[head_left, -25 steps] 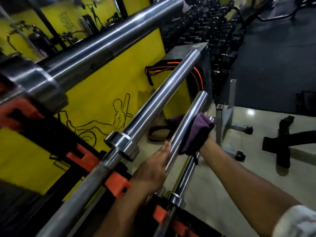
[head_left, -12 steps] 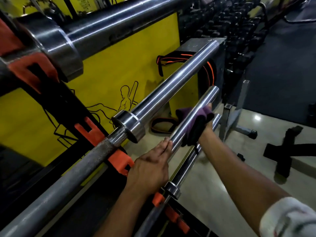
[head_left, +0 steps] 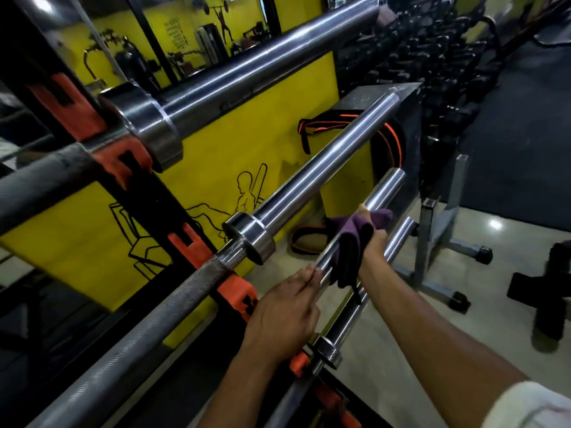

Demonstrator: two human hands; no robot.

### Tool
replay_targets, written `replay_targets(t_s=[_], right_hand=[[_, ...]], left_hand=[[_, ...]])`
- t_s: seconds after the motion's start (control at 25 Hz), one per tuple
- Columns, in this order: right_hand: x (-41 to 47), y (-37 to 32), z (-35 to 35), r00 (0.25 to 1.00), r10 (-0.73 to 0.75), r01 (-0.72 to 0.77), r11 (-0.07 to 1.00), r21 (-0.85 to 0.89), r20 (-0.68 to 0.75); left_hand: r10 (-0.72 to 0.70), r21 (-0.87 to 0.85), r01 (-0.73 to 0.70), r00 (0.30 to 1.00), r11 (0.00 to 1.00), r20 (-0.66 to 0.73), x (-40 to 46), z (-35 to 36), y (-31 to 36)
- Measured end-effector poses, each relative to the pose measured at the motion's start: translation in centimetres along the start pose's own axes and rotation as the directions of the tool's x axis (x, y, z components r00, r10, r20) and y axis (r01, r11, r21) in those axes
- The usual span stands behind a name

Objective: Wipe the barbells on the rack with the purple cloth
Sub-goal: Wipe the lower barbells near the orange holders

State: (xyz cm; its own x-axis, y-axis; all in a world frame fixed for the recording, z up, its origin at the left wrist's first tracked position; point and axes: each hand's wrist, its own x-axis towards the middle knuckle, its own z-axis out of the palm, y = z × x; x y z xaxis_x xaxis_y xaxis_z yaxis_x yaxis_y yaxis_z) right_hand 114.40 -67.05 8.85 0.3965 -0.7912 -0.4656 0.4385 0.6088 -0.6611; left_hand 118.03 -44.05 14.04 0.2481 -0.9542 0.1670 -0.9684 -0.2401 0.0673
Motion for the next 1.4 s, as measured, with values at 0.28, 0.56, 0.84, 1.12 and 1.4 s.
replay_targets(t_s=[0.28,0.56,0.84,1.12,1.4], right_hand=[[0.6,2.1,-2.4,0.997,0.056,-0.057,0.998,0.029,0.052],[-4.4,7.1,-0.6,0.987,0.137,-0.134,0.990,-0.044,0.087],[-4.9,7.2,-1.1,0.992,0.098,-0.092,0.993,-0.069,0.085],[-6.1,7.7,-1.2,0.989,0.132,-0.116,0.971,-0.211,0.068],[-11.3,9.0,-7.2,0.852,0.151,0.278,0.681,-0.677,0.501]], left_hand=[[0.083,0.015,-0.083,0.995,0.996,-0.047,-9.7,0.0,-2.9],[-0.087,-0.092,0.084,0.996,0.992,-0.029,-11.1,1.1,-3.2],[-0.072,-0.087,0.063,0.992,0.994,-0.102,-11.6,0.8,-3.1],[-0.105,-0.086,0.093,0.984,0.992,-0.146,-11.4,0.6,-3.0],[-0.113,-0.108,0.098,0.983,0.989,-0.143,-11.3,0.3,-2.7]])
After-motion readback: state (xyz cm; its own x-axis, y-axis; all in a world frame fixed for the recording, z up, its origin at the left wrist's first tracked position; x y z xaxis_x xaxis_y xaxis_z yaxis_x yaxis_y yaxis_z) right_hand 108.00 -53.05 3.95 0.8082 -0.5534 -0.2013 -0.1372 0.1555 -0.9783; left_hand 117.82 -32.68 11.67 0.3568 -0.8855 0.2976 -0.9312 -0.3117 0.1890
